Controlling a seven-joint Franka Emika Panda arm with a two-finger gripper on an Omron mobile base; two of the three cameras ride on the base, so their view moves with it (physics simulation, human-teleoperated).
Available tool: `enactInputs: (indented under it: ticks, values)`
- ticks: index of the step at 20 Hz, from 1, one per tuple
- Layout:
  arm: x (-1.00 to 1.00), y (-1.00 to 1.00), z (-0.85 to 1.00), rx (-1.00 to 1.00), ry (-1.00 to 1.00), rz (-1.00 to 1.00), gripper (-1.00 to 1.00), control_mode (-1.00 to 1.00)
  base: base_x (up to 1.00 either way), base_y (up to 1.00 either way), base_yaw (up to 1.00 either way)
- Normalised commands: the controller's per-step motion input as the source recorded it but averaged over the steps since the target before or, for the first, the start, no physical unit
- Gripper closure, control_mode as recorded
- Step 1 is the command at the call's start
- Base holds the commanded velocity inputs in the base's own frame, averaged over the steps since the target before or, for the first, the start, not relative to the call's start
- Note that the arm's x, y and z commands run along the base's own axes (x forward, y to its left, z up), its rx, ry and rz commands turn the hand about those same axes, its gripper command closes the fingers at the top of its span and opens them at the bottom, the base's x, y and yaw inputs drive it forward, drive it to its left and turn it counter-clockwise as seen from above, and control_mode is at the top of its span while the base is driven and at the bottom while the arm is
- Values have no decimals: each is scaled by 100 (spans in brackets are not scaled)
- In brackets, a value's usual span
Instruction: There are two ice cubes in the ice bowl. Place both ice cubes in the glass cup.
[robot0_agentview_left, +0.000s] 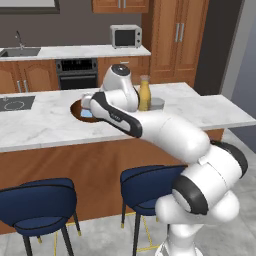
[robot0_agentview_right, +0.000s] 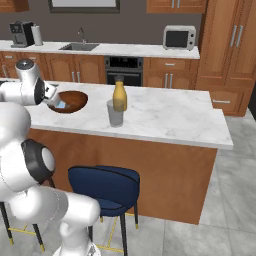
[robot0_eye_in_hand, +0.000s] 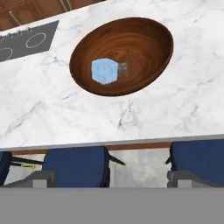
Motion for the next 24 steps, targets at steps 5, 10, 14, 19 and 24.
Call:
enactInputs:
  ticks: [5, 10, 14, 19, 24]
  values:
    - [48, 8, -2, 0, 0, 0, -100, -100, 0, 0, 0]
    - [56, 6, -2, 0, 0, 0, -100, -100, 0, 0, 0]
    - [57, 0, -15, 0, 0, 0, -100, -100, 0, 0, 0]
    - [54, 9, -17, 0, 0, 0, -100, -100, 0, 0, 0]
    - [4, 0, -6, 0, 0, 0, -100, -100, 0, 0, 0]
